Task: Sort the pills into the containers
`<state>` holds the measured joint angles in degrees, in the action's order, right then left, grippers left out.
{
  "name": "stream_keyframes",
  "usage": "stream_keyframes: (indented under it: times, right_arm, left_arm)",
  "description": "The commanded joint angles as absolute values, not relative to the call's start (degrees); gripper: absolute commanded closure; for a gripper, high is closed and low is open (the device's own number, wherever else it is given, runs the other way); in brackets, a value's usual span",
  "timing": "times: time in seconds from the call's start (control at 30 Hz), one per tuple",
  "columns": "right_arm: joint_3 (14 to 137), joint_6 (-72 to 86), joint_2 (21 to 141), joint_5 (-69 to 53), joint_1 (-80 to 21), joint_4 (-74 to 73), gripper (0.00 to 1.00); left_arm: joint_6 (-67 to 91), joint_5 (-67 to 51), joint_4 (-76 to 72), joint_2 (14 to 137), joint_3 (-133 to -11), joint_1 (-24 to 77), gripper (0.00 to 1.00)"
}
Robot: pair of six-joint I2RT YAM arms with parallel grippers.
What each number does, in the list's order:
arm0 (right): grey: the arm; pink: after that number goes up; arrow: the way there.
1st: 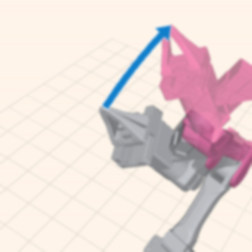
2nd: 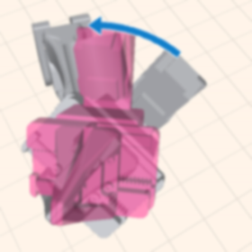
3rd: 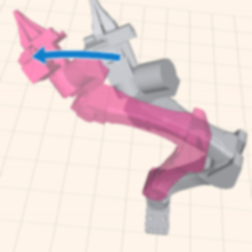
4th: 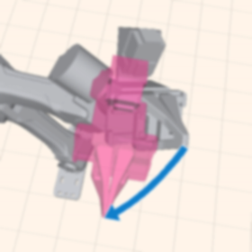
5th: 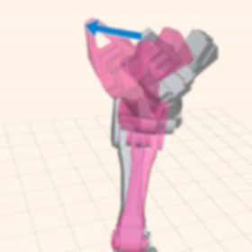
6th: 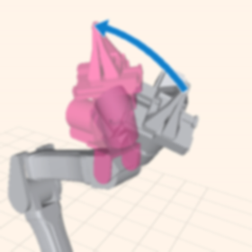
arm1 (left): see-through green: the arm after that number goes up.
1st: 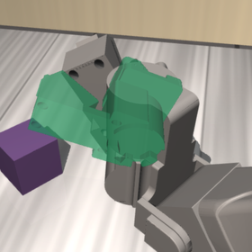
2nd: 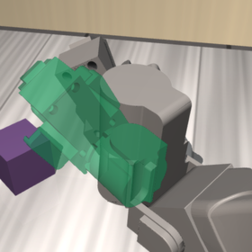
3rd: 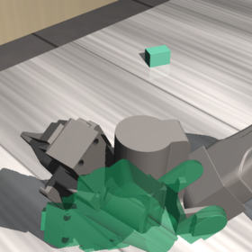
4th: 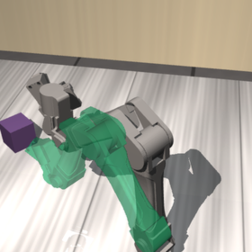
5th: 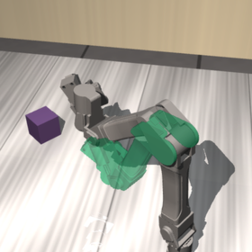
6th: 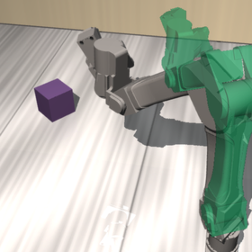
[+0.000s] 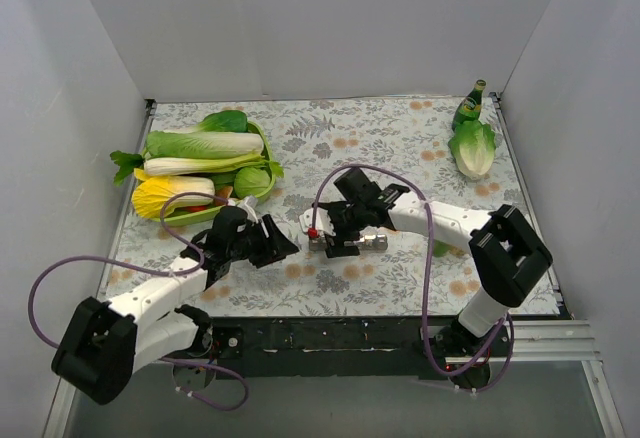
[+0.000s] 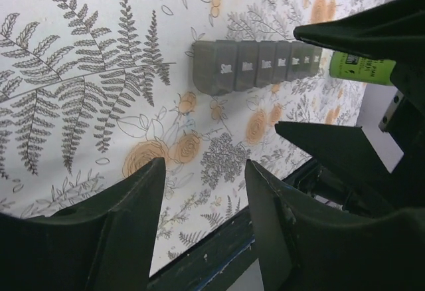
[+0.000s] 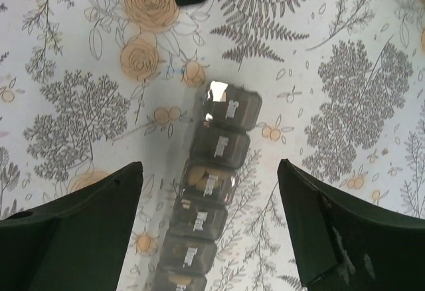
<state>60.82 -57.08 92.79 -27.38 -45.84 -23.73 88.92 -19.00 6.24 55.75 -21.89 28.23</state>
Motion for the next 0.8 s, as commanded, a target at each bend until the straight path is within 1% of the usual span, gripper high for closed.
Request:
stream_keyframes:
  times: [0.0,0.07,0.4,0.77]
  right_arm:
    - [60.6,-55.0,95.9,-24.6,-47.9,-15.6,0.12]
    - [60.8,-54.0,97.3,-23.0,-48.3,-14.6,0.13]
    - [60.4,-51.3,100.1,-20.3,-49.3,-13.5,0.2]
    - [60.3,-49.0,101.4,-20.7,-49.3,-13.2,0.31]
  left_arm:
    - [88.4,-21.4,-3.8,64.0,-22.7,27.9,0.51]
    - [88.3,-22.3,-5.4,66.3,-22.6,27.9,0.53]
    - [90.3,-25.0,-18.3,76.3,-21.0,27.9,0.55]
    - [91.2,-24.9,-22.3,84.6,-22.8,27.9,0.57]
